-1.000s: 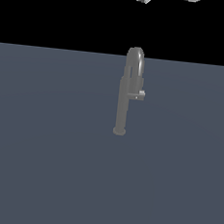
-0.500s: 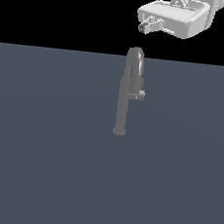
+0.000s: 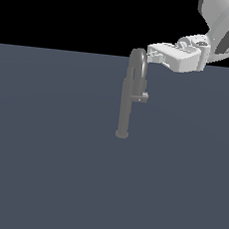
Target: Turn on the faucet by rotating a designated handle.
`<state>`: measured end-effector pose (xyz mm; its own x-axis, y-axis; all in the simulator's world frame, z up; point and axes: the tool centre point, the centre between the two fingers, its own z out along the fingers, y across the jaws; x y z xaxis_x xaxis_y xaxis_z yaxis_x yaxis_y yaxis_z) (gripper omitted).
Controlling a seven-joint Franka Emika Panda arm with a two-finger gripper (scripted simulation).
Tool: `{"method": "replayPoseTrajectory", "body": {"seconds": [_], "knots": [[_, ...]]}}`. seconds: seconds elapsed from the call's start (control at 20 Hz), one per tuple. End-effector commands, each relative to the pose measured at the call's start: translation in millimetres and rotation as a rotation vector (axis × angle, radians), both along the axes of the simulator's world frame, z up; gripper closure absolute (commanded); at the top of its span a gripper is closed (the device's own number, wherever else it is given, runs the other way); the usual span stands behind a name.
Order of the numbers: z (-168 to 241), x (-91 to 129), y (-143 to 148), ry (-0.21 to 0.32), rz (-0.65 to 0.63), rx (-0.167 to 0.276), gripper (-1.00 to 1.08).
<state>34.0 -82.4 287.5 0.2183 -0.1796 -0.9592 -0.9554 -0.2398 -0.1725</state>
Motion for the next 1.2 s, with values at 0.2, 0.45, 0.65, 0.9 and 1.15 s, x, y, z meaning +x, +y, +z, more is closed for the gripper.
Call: {"method": "replayPoseTrajectory", "body": {"seconds": [0.2, 0.45, 0.65, 0.9, 1.15], "knots": [[-43.2, 11.9, -5.8, 0.116, -0.120, 0.119, 1.08], [-66.3, 15.2, -6.3, 0.176, -0.181, 0.179, 1.08], [-76.7, 16.2, -5.9, 0.202, -0.208, 0.205, 1.08], [-78.3, 16.2, -5.4, 0.205, -0.212, 0.209, 1.08], [-76.4, 16.0, -5.2, 0.200, -0.207, 0.205, 1.08]]}}
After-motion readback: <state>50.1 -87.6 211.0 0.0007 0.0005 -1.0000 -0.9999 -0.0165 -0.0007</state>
